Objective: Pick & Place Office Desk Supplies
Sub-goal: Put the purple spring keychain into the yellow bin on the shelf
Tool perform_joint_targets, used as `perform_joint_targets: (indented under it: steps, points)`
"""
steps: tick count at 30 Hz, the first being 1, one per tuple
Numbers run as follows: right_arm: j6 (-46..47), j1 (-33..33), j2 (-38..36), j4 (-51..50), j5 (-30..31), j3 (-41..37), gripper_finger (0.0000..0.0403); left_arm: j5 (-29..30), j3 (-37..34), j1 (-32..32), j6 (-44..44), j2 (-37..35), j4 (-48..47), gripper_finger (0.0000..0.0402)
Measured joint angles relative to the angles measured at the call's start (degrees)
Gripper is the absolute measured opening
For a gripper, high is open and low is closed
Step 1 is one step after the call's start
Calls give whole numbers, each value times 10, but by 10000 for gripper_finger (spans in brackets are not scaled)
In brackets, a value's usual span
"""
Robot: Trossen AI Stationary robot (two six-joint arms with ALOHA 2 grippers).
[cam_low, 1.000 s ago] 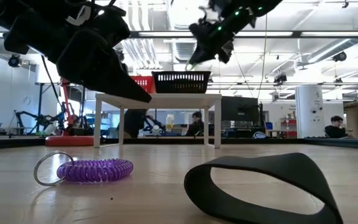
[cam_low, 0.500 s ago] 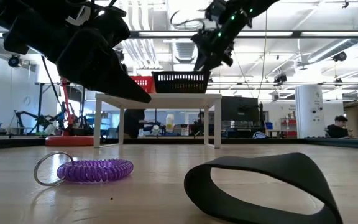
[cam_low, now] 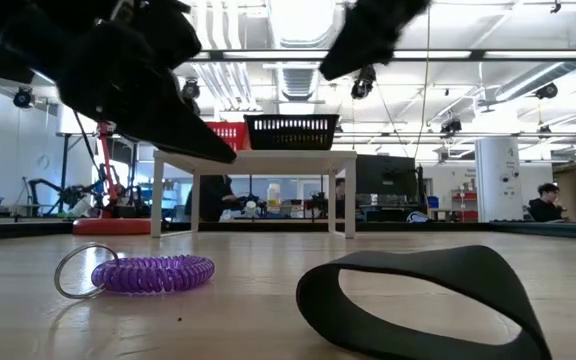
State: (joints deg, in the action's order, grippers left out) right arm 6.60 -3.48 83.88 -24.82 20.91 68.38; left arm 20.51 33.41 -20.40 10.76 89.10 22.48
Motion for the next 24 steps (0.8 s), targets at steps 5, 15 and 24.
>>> perform_joint_targets:
  steps: [5, 15, 24]
  points:
    - [94, -165, -6, 183, 59, -159, 167, 0, 0, -38, 23, 0, 7, 161]
    - [193, -331, 182, 713, 144, -307, 160, 5, 3, -150, 74, 5, 11, 161]
    - [189, -309, 335, 794, 213, -239, 156, -6, 17, -146, 137, 132, 80, 161]
